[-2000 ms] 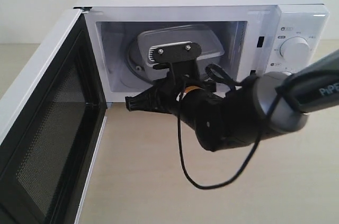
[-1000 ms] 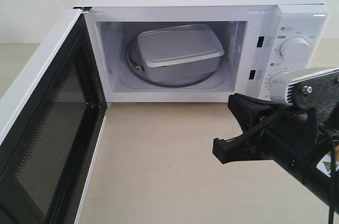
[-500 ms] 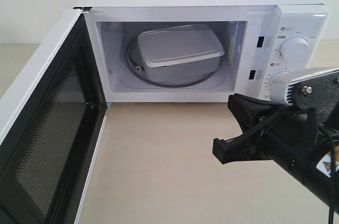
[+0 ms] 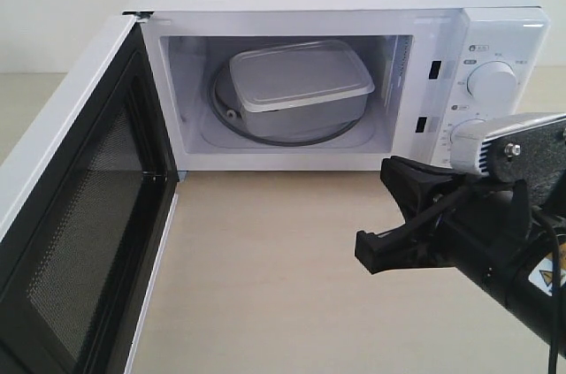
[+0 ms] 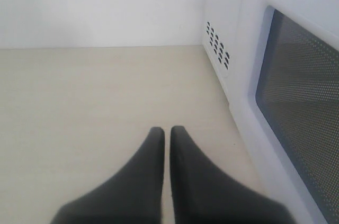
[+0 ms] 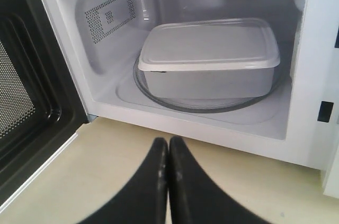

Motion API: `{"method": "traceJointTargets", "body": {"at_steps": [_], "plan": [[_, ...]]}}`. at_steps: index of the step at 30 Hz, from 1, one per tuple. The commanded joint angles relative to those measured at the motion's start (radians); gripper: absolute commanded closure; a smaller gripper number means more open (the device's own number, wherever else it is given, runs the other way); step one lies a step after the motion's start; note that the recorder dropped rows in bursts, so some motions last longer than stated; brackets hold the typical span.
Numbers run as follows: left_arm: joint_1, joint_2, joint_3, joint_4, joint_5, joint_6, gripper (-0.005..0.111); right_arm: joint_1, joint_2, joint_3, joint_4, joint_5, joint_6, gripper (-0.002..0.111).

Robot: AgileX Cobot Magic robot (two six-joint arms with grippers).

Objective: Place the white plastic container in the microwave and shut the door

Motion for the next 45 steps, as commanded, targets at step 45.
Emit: {"method": "traceJointTargets", "body": {"at_steps": [45], "plan": [[0.003, 0.126, -0.442, -0.017, -0.181, -0.029, 0.102, 0.001, -0.008, 0.005, -0.003, -0.049, -0.007, 0.109]]}}
